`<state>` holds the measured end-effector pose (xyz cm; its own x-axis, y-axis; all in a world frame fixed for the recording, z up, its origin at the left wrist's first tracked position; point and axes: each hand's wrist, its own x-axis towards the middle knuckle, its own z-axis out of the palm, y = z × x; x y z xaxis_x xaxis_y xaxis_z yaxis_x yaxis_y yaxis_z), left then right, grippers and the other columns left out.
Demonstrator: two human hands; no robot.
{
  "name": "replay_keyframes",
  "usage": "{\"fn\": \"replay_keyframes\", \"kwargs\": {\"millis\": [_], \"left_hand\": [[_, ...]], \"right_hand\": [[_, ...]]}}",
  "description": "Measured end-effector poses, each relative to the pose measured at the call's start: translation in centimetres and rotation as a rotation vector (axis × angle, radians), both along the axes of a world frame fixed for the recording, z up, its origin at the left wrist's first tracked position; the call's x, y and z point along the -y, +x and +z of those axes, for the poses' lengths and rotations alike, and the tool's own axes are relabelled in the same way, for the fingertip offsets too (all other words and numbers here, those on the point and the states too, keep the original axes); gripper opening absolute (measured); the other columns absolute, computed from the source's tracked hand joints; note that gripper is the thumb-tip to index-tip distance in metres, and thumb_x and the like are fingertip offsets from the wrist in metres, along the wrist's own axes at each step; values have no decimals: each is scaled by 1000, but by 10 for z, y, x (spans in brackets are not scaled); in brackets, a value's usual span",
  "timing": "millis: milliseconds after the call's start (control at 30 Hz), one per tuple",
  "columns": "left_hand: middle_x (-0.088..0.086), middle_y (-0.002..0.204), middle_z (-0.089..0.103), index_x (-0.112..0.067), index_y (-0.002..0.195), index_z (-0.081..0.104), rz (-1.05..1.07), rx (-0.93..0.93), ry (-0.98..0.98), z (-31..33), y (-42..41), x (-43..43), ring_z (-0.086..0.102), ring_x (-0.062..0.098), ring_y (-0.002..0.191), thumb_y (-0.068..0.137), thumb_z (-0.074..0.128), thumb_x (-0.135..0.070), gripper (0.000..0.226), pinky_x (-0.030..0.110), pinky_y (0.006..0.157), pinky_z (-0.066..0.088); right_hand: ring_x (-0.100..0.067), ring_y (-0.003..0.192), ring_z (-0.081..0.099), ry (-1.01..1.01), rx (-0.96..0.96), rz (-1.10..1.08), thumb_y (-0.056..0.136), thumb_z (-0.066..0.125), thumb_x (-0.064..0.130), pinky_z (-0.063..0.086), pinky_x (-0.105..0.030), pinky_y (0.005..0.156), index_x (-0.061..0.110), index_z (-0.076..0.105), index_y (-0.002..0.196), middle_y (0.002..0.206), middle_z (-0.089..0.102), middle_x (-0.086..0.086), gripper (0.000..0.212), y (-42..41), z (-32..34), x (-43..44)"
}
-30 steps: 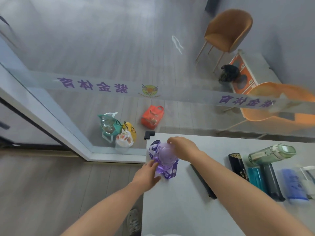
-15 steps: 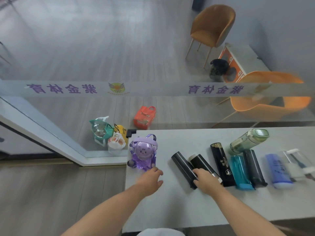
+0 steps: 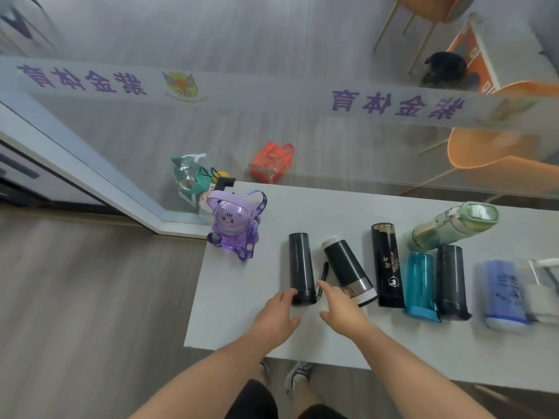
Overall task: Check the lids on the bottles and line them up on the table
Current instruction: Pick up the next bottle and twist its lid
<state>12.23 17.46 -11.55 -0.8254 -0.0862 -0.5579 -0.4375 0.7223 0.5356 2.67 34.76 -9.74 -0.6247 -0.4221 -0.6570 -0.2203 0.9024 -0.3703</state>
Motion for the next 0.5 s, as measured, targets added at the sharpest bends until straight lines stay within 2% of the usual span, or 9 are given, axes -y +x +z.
{"fn": "replay_keyframes", "kwargs": {"millis": [67, 133, 200, 267, 300, 400, 500], "left_hand": [[0, 146, 42, -25, 147, 28, 77, 0, 32, -8, 2, -2, 44, 19, 129, 92, 61, -34, 64, 36, 101, 43], [-1, 142, 47, -25, 142, 32, 142, -11, 76, -16, 2, -2, 48, 19, 125, 91, 64, -31, 61, 37, 99, 45], [0, 134, 54, -25, 133, 36, 194, -27, 117, -20, 0, -1, 55, 19, 114, 90, 65, -29, 52, 38, 93, 48], [1, 125, 58, -25, 127, 40, 219, -64, 120, -19, -3, 3, 57, 17, 105, 91, 64, -28, 43, 36, 89, 50], [0, 123, 58, -26, 126, 41, 224, -88, 115, -16, -5, 5, 57, 16, 104, 91, 64, -28, 42, 35, 89, 50], [-3, 122, 55, -30, 129, 41, 235, -159, 93, 1, -10, 19, 53, 13, 108, 91, 63, -28, 44, 34, 92, 49], [-5, 117, 56, -32, 129, 41, 233, -244, 76, 27, -16, 36, 51, 13, 110, 90, 65, -28, 46, 34, 92, 49]], "right_hand": [[-23, 129, 54, -37, 46, -25, 93, 65, 25, 48, -36, 101, 30, 19, 156, 149, 47, -3, 79, 3, -6, 2], [-23, 129, 55, -98, 72, -93, 93, 66, 25, 47, -31, 98, 28, 20, 156, 150, 49, -1, 79, 7, -11, 8], [-21, 116, 63, -176, 92, -193, 93, 67, 23, 49, -29, 91, 28, 26, 154, 143, 55, 1, 73, 9, -13, 16], [-18, 100, 67, -237, 87, -272, 92, 69, 23, 55, -35, 90, 29, 38, 147, 134, 62, 1, 63, 10, -13, 24], [-16, 96, 67, -254, 85, -307, 91, 70, 23, 57, -35, 87, 28, 42, 144, 130, 63, 2, 60, 9, -12, 27], [-12, 79, 71, -303, 138, -380, 88, 74, 29, 54, -23, 68, 32, 49, 135, 119, 62, 9, 53, 3, 9, 37], [-16, 70, 74, -358, 167, -403, 87, 73, 26, 58, -28, 71, 32, 59, 123, 101, 69, 11, 39, -9, 38, 46]]}}
